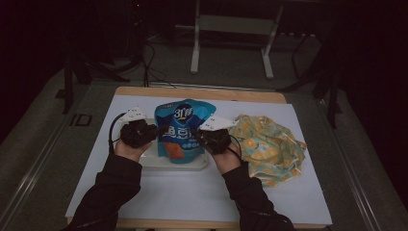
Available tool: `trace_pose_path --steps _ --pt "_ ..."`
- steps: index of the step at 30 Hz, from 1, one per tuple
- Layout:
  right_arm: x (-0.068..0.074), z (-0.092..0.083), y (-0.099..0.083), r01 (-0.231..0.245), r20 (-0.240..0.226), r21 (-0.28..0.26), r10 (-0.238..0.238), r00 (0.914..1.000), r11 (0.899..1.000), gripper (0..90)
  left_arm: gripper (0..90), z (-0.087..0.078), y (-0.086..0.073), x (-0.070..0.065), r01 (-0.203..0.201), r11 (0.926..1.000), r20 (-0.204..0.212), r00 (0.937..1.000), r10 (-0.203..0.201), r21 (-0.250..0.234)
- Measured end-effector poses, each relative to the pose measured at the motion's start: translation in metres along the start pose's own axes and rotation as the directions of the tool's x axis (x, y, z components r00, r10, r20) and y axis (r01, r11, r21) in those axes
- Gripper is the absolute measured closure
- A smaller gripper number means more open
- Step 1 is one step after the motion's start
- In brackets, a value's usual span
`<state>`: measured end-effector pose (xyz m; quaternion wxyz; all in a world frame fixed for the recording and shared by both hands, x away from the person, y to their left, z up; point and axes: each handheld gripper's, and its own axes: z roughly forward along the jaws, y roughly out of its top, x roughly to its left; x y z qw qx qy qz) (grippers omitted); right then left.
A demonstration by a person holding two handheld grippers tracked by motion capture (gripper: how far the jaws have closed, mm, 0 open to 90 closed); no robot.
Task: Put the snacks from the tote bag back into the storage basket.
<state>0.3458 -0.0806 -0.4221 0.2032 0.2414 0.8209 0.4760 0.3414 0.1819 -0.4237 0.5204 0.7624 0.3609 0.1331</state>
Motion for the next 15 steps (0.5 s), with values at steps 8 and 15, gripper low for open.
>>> trace_pose_path --steps 8,15 --pt "-0.001 0.003 -0.009 -0.006 -0.009 -0.004 0.006 0.9999 1.0 89.2 89.6 0.002 -0.01 0.003 0.01 0.9996 0.02 0.9998 -0.009 -0.026" --pt "0.002 0.001 -0.012 -0.008 -0.017 -0.007 0.007 0.9998 1.0 89.0 89.2 0.0 -0.013 0.001 0.004 0.9996 0.022 0.9998 -0.003 -0.028"
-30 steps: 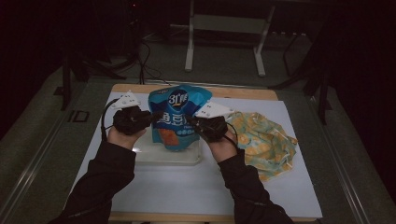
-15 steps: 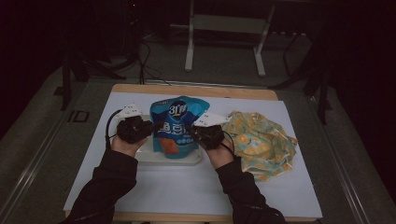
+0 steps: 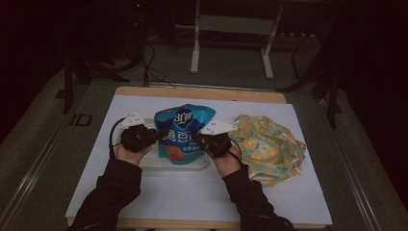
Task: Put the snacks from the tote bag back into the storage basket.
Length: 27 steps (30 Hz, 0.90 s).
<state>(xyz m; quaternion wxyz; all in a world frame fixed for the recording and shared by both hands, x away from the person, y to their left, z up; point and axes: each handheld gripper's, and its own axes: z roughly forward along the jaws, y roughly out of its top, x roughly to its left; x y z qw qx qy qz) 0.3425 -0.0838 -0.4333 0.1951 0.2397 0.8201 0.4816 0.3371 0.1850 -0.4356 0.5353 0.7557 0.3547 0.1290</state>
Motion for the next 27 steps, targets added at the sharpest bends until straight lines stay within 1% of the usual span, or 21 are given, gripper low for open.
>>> trace_pose_path --steps 5,6,7,8,9,10,11,12,13,14,15,16,17,18,19,20,21,22,24,25,27 --pt "-0.001 -0.001 0.0 -0.001 -0.006 -0.002 0.001 1.0 1.0 88.8 88.1 -0.001 0.0 0.0 -0.003 1.0 0.002 1.0 0.003 0.003" --pt "-0.001 -0.001 0.0 -0.001 -0.006 -0.002 0.001 1.0 1.0 88.6 88.1 -0.002 0.0 0.001 0.005 1.0 0.003 1.0 -0.005 -0.001" --pt "-0.002 -0.002 -0.001 -0.009 -0.012 -0.006 0.009 0.9999 1.0 86.8 84.1 -0.003 0.0 0.001 0.003 1.0 0.001 1.0 -0.003 -0.004" --pt "-0.003 -0.003 -0.001 -0.02 -0.023 -0.015 0.02 0.9995 1.0 84.5 81.0 -0.004 -0.001 0.001 0.009 0.9999 0.01 0.9999 -0.009 -0.011" --pt "-0.004 -0.003 0.0 -0.031 -0.028 -0.023 0.031 0.9991 0.999 79.1 77.1 -0.004 -0.001 0.001 0.013 0.9998 0.013 0.9998 -0.012 -0.013" --pt "-0.005 -0.004 0.0 -0.043 -0.037 -0.029 0.042 0.9985 0.999 73.7 76.5 -0.005 -0.001 0.001 0.007 0.9998 0.009 0.9999 -0.007 -0.017" --pt "-0.006 -0.005 0.001 -0.05 -0.044 -0.032 0.048 0.9979 0.998 72.4 70.8 -0.006 -0.001 -0.001 0.002 0.9998 0.002 1.0 -0.002 -0.017" --pt "-0.006 -0.006 0.002 -0.051 -0.036 -0.035 0.049 0.9981 0.998 68.8 66.1 -0.007 0.0 -0.002 -0.003 0.9999 -0.006 1.0 0.003 -0.016" --pt "-0.006 -0.007 0.003 -0.048 -0.032 -0.034 0.047 0.9984 0.998 65.3 62.4 -0.007 0.0 -0.002 -0.002 0.9999 0.002 1.0 0.002 -0.015" --pt "-0.006 -0.007 0.003 -0.045 -0.031 -0.032 0.044 0.9985 0.998 63.8 59.3 -0.008 0.0 -0.002 0.002 0.9999 0.01 0.9999 -0.002 -0.011" --pt "-0.006 -0.008 0.004 -0.047 -0.029 -0.035 0.046 0.9985 0.998 61.4 53.5 -0.007 0.0 -0.002 0.003 1.0 0.008 1.0 -0.003 -0.002" --pt "-0.007 -0.008 0.004 -0.052 -0.03 -0.039 0.05 0.9983 0.998 56.9 47.8 -0.007 0.0 -0.002 0.005 0.9999 0.014 0.9999 -0.005 0.012" --pt "-0.007 -0.009 0.004 -0.055 -0.03 -0.043 0.054 0.9981 0.998 53.1 45.7 -0.007 0.0 -0.003 0.001 0.9999 0.019 0.9998 -0.001 0.016" --pt "-0.008 -0.009 0.004 -0.06 -0.037 -0.041 0.058 0.9976 0.997 50.0 44.1 -0.007 0.0 -0.003 0.001 0.9999 0.019 0.9998 -0.001 0.016" --pt "-0.009 -0.009 0.004 -0.063 -0.047 -0.04 0.061 0.9971 0.997 44.4 36.9 -0.006 -0.002 -0.006 -0.022 0.9994 0.008 0.9997 0.021 0.026" --pt "-0.009 -0.009 0.004 -0.062 -0.048 -0.038 0.06 0.9971 0.997 41.5 33.6 -0.006 -0.002 -0.006 -0.021 0.9994 0.019 0.9996 0.02 0.027" --pt "-0.01 -0.009 0.003 -0.066 -0.058 -0.03 0.064 0.9963 0.997 36.9 30.0 -0.005 -0.002 -0.007 -0.024 0.9995 0.019 0.9995 0.024 0.022" --pt "-0.011 -0.009 0.003 -0.069 -0.067 -0.032 0.067 0.9955 0.997 33.1 24.1 -0.006 -0.003 -0.007 -0.022 0.9996 0.008 0.9997 0.022 0.018" --pt "-0.012 -0.01 0.002 -0.073 -0.061 -0.032 0.071 0.9956 0.997 27.1 15.0 -0.007 -0.004 -0.007 -0.024 0.9997 0.056 0.9982 0.023 0.008" --pt "-0.013 -0.011 0.001 -0.075 -0.07 -0.033 0.073 0.9949 0.997 22.7 11.0 -0.008 -0.004 -0.008 -0.023 0.9997 0.045 0.9987 0.023 0.003" --pt "-0.014 -0.013 0.0 -0.074 -0.07 -0.036 0.071 0.995 0.997 19.0 10.8 -0.009 -0.006 -0.009 -0.021 0.9998 0.048 0.9986 0.021 0.006"
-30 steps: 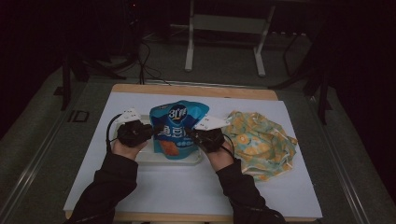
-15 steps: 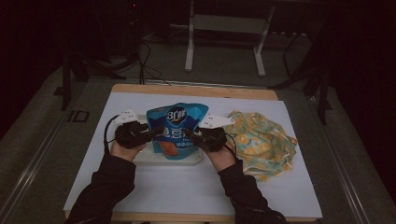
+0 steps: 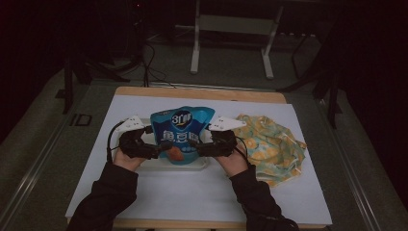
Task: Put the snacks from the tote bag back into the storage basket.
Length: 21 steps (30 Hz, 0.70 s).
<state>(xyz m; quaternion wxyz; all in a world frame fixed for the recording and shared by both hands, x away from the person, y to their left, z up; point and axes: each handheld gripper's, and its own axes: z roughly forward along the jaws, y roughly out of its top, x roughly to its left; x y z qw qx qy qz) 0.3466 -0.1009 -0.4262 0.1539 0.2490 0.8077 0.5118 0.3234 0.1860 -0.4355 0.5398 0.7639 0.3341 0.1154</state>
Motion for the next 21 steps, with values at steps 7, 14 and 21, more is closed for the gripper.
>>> trace_pose_path --steps 7,14,21 --pt "-0.004 -0.008 -0.006 0.001 0.008 0.004 -0.001 1.0 1.0 15.9 8.9 -0.006 -0.008 -0.005 0.02 0.9996 -0.007 0.9998 -0.02 -0.021" --pt "-0.007 -0.02 -0.011 -0.003 0.019 0.009 0.003 0.9998 1.0 16.0 9.0 -0.014 -0.021 -0.012 0.033 0.9993 -0.019 0.9993 -0.034 -0.019" --pt "-0.011 -0.032 -0.021 -0.009 0.027 0.016 0.009 0.9996 1.0 15.9 9.0 -0.016 -0.034 -0.024 0.031 0.9995 -0.025 0.9992 -0.032 -0.009"
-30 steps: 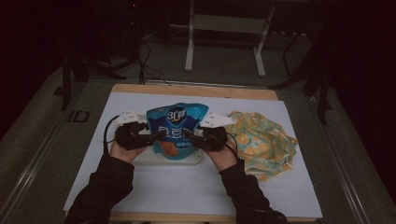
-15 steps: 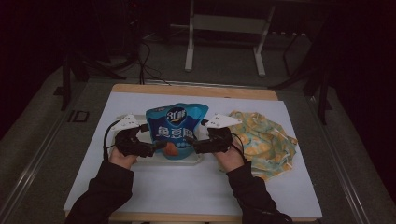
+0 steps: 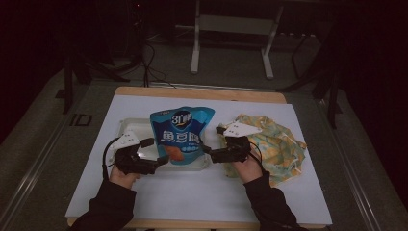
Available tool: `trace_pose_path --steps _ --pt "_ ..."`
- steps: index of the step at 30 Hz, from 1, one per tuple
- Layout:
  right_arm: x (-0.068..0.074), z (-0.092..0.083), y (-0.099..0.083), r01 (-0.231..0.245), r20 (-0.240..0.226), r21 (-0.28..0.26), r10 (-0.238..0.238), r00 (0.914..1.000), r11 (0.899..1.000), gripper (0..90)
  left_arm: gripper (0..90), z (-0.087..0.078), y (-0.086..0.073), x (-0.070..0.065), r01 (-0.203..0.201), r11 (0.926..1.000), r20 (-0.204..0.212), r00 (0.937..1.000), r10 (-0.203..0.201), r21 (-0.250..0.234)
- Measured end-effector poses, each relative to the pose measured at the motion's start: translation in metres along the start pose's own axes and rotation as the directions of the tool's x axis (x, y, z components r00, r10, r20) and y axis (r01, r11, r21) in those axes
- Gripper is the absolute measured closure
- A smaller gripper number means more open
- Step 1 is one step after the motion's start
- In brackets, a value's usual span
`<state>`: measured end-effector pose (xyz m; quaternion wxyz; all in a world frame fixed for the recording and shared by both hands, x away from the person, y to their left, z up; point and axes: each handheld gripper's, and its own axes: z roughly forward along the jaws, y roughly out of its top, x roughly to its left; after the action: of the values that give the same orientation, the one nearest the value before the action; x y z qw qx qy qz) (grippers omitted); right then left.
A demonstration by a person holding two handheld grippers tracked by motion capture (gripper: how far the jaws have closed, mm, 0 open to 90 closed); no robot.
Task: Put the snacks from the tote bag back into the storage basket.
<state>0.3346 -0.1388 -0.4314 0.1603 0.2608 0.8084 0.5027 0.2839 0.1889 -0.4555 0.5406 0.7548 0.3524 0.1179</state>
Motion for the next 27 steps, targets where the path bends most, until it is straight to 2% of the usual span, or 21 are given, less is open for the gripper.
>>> trace_pose_path --steps 3,6,9,15,16,20,27 --pt "-0.002 -0.006 -0.005 -0.002 0.005 -0.001 0.002 1.0 1.0 15.9 9.0 0.001 -0.004 -0.005 -0.009 0.9999 0.008 0.9999 0.009 -0.004" --pt "-0.003 -0.012 -0.008 -0.004 0.003 -0.006 0.004 1.0 1.0 15.9 9.0 0.004 -0.01 -0.012 -0.044 0.999 -0.01 0.999 0.044 0.005" --pt "-0.003 -0.019 -0.013 -0.002 0.007 -0.007 0.002 1.0 1.0 15.9 9.0 0.006 -0.017 -0.019 -0.052 0.9985 -0.005 0.9986 0.052 0.016" --pt "-0.005 -0.03 -0.025 -0.009 0.022 -0.004 0.009 0.9997 1.0 16.0 9.0 0.004 -0.029 -0.026 -0.031 0.9994 0.004 0.9995 0.031 0.014" --pt "-0.005 -0.035 -0.03 -0.009 0.026 -0.006 0.009 0.9996 1.0 16.0 9.0 0.002 -0.034 -0.027 -0.009 0.9999 0.02 0.9998 0.009 0.013" --pt "-0.005 -0.044 -0.039 -0.001 0.036 -0.005 0.002 0.9994 1.0 16.0 8.9 0.0 -0.04 -0.033 -0.013 0.9998 0.03 0.9995 0.013 0.011" --pt "-0.008 -0.058 -0.057 -0.019 0.049 0.0 0.019 0.9986 1.0 16.0 8.9 -0.001 -0.038 -0.043 -0.028 0.999 0.065 0.9975 0.03 -0.036"
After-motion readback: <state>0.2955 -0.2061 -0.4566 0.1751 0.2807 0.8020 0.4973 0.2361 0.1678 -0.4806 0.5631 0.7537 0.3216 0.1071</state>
